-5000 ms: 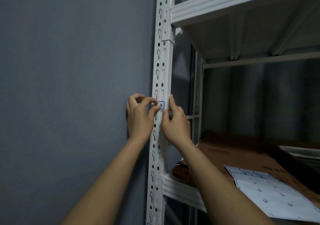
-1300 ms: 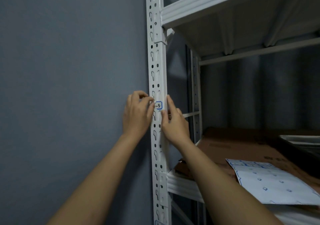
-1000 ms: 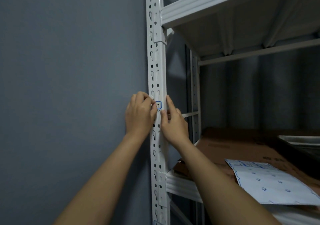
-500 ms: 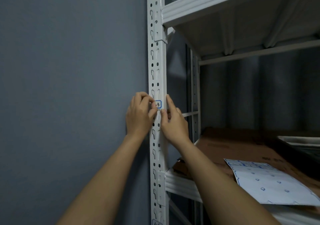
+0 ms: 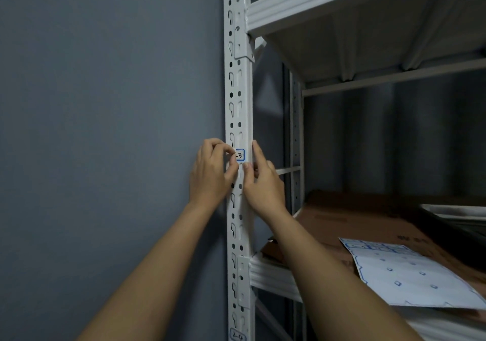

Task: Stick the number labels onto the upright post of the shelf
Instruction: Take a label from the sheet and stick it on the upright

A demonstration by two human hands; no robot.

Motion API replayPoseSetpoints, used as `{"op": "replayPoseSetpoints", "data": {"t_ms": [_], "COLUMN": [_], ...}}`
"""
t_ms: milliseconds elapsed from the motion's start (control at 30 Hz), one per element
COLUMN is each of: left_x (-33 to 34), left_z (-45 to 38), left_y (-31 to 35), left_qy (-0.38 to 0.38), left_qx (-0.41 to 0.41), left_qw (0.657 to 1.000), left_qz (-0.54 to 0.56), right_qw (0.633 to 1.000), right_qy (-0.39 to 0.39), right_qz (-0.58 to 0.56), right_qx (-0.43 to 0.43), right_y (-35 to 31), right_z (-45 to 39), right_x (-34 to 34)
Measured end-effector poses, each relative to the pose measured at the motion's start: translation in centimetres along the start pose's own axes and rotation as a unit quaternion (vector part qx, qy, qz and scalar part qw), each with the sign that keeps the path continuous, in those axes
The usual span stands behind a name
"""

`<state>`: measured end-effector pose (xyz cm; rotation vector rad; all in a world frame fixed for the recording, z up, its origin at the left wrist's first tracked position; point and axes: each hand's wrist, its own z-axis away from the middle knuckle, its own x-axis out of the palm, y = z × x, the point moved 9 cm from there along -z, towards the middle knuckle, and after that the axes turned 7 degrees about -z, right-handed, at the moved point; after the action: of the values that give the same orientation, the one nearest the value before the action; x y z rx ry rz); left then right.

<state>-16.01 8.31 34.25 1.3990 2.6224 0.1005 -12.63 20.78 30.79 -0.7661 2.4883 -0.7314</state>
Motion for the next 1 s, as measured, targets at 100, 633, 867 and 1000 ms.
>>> {"op": "replayPoseSetpoints", "data": {"t_ms": [100,633,867,1000], "left_x": [-0.2,-1.2,-1.2,-1.2], "left_z": [-0.2,-0.4,-0.1,-0.1], "left_y": [0.4,1.6,1.5,1.3], "left_qy": [0.006,0.054,0.051,0.044], "left_qx": [0.035,0.114,0.104,0.098], "left_qw": [0.999,0.985,0.987,0.989], "left_qz": [-0.019,-0.12,-0.109,-0.1], "right_qw": [1.0,1.0,1.0,1.0], "right_qy": [0.001,0.0,-0.008,-0.007], "right_qz": [-0.002,0.007,0.001,-0.001], "right_qx": [0.002,0.008,0.016,0.016], "right_y": [0.1,-0.1,-0.2,-0.1], "right_z": [-0.1,0.1,0.1,0.1], "right_x": [0.0,0.1,0.2,0.0]}}
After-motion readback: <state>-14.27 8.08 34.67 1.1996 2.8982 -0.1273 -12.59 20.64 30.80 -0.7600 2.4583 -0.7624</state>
